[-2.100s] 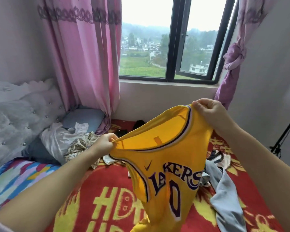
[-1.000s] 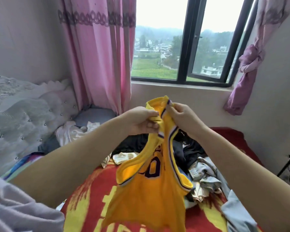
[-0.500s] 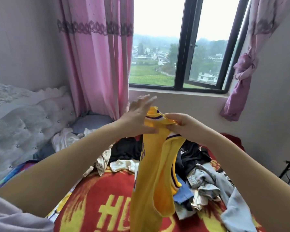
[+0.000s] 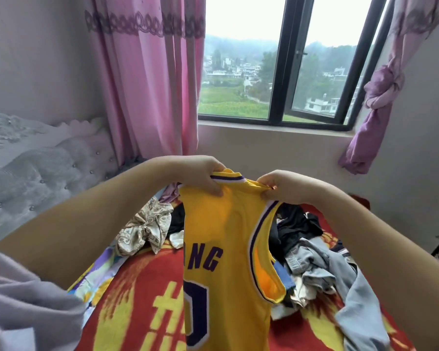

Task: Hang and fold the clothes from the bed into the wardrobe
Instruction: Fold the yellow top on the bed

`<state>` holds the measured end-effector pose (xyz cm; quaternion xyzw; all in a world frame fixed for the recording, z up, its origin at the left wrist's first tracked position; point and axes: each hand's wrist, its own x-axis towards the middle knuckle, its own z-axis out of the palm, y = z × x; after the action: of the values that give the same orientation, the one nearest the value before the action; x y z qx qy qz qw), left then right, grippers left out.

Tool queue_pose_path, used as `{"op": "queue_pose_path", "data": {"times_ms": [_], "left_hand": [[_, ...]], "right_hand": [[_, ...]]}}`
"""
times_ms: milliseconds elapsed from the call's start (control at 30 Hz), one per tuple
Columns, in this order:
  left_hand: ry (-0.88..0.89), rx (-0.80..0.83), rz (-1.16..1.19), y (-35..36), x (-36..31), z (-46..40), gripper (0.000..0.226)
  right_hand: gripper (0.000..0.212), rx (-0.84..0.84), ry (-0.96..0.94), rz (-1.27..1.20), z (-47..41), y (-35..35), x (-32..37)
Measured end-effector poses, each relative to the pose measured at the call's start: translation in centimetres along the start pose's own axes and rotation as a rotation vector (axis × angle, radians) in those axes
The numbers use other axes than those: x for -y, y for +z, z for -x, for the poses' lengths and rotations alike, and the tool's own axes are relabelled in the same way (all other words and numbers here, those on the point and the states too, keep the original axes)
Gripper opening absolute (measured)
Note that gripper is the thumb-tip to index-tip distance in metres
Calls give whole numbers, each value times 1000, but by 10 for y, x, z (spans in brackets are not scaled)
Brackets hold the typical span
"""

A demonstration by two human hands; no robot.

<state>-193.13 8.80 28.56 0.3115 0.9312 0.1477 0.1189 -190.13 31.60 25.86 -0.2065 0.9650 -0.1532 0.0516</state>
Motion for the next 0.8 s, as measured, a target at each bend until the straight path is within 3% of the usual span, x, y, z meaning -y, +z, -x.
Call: {"op": "queue_pose_path", "data": {"times_ms": [100, 233, 367, 433, 600, 800], "left_hand": [[-97, -136, -168, 0, 28, -25, 15], [-170, -451, -297, -39, 47, -34, 17], [-104, -681, -457, -98, 35, -7, 25], [-48, -713, -510, -115, 28, 7, 24], [-37, -614, -535, -84, 31, 29, 20], [-40, -270, -476, 92, 72, 17, 21]], "right_hand": [[19, -170, 117, 18, -48, 24, -4], [28, -525, 72, -119, -106, 18, 7], [32, -701, -81, -353, -138, -35, 38], [32, -749, -127, -316, -136, -53, 49], [34, -613, -151, -138, -111, -37, 51], [29, -241, -276, -109, -76, 126, -16]]}}
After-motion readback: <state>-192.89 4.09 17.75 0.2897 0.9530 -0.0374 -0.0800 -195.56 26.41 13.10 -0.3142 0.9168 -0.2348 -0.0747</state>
